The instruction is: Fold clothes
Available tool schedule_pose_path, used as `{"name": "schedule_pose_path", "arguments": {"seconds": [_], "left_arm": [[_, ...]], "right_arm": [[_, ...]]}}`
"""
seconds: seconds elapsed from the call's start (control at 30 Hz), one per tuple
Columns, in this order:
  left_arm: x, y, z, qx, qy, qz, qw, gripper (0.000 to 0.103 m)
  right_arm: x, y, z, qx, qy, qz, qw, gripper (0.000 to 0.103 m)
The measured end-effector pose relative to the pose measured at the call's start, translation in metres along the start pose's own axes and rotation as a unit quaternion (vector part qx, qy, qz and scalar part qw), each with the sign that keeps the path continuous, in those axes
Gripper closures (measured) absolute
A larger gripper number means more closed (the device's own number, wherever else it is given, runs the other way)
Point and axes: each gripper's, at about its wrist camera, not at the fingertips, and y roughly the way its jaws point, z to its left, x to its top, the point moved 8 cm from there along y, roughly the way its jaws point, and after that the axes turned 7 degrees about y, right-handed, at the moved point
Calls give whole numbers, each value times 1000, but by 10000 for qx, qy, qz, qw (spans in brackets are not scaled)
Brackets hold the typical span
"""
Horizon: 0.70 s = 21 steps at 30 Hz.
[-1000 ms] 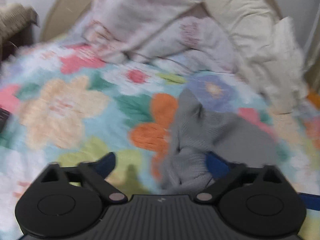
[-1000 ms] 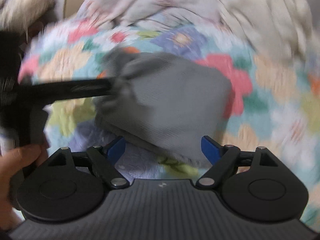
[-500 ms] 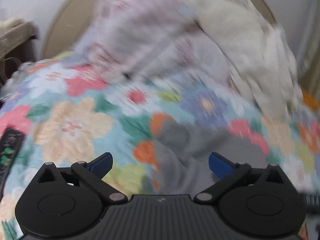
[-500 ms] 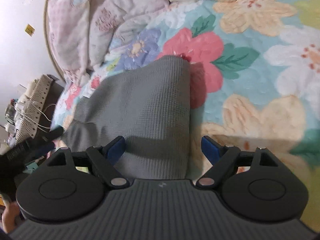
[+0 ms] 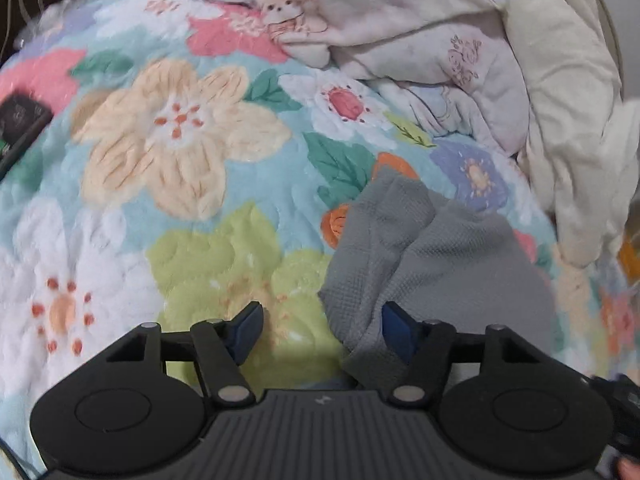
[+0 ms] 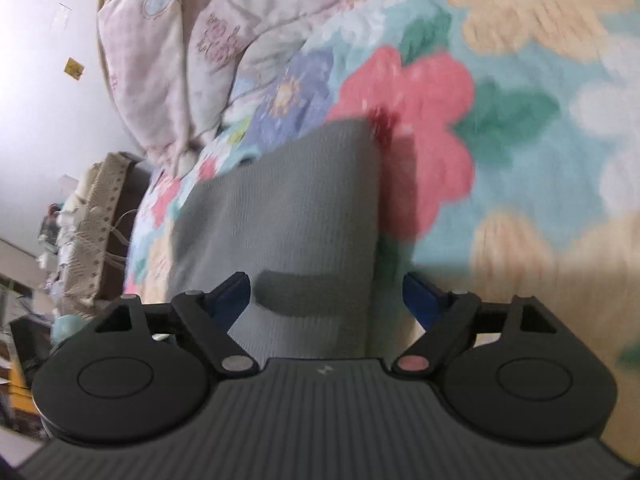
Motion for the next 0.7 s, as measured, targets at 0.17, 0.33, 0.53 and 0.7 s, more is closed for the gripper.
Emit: {"name": "schedule_pose_path", "arguments": {"seconds": [0.17,0.33,0.53,0.7], "left_arm": [[-1,-28,-9,-485,-430,190,9977,31],[-25,-57,-35,-1061,-931,261,9896,5],[-67,-36,-72,-1949,-2752,423,9405,1],[-88,16,-91,-1894,-4234,512,8845,0]], "right_arm": [[5,30,11,436,21,126,9990,30],[7,24,23,210,447,742,9960,75],[7,5,36,248,1473,1251,9808,78],[7,-3,41,213,2198,1253,9672,78]]}}
